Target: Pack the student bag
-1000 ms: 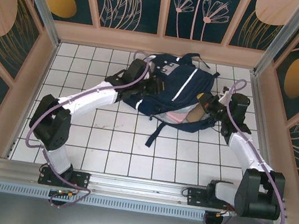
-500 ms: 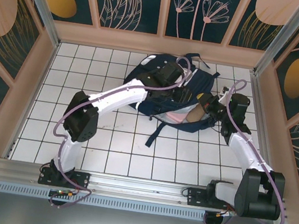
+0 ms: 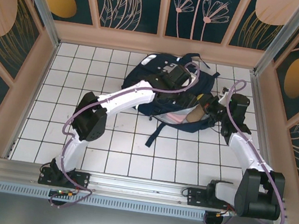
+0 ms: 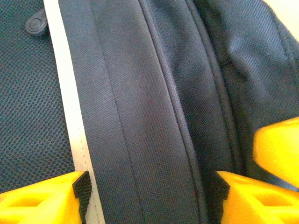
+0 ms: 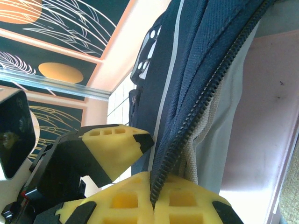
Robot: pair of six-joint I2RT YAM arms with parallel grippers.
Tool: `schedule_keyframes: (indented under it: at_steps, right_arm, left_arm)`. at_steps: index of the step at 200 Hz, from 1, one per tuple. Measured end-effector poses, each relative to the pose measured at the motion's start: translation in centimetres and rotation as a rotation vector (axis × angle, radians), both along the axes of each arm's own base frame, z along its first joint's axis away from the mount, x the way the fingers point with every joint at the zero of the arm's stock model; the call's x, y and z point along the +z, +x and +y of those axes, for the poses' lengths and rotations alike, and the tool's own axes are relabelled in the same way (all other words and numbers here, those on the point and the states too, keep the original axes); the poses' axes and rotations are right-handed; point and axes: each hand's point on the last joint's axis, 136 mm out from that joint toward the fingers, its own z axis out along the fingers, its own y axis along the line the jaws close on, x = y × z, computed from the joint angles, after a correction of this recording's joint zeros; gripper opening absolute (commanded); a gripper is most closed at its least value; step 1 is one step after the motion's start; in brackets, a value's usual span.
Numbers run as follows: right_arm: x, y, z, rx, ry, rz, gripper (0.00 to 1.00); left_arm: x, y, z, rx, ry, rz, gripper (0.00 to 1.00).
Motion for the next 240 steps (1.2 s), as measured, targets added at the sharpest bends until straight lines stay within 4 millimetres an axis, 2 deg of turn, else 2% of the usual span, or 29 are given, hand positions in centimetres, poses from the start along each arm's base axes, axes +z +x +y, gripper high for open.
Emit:
schedule_keyframes:
  at_steps: [23,40,62,87,115,136,156,198,218,229,240]
  right_arm:
    - [-0.3,-0.1,0.0,0.0,-0.003,0.012,0.0]
    - [-0.3,-0.2,0.0,0.001,-0.003,0.016,0.0]
    - [-0.3,-0.2,0.0,0.001,-0.003,0.016,0.0]
    - [-0.4,-0.1,-0.1,0.0,-0.004,0.016,0.0]
    - [-0.6,-0.2,-0.3,-0.003,-0.012,0.02,0.0]
    - [-0.6,-0.1,-0.5,-0.006,-0.019,0.016,0.0]
    - [-0.5,-0.1,-0.8,-0.011,-0.023,0.01,0.0]
    - [0.2,-0.2,-1.0,-0.005,-0.049,-0.036,0.0]
    - [0.2,-0.2,-1.0,0.007,-0.072,-0.058,0.0]
    - [-0.2,0.0,-1.1,0.006,-0.089,-0.057,0.13]
    - [-1.1,0.3,-1.2,0.006,-0.11,-0.036,0.13]
  left_arm:
    - [-0.3,-0.4,0.0,-0.015,-0.017,0.007,0.72]
    - [-0.4,-0.6,0.0,-0.022,-0.018,0.007,0.66]
    - [-0.6,-0.4,0.2,-0.015,0.0,-0.003,0.41]
    - [-0.6,-0.9,-0.5,-0.022,0.024,-0.033,0.0]
    - [-0.6,-0.7,-0.3,0.018,0.059,-0.071,0.0]
    - [0.1,0.1,0.5,0.069,0.085,-0.118,0.0]
    - [1.8,1.0,1.8,0.138,0.096,-0.172,0.0]
    - [7.1,3.3,6.0,0.266,0.029,-0.223,0.0]
    - [8.1,3.6,6.7,0.28,0.004,-0.223,0.0]
    - [8.1,3.5,6.6,0.275,-0.002,-0.217,0.0]
    - [7.9,3.3,6.4,0.27,-0.01,-0.204,0.0]
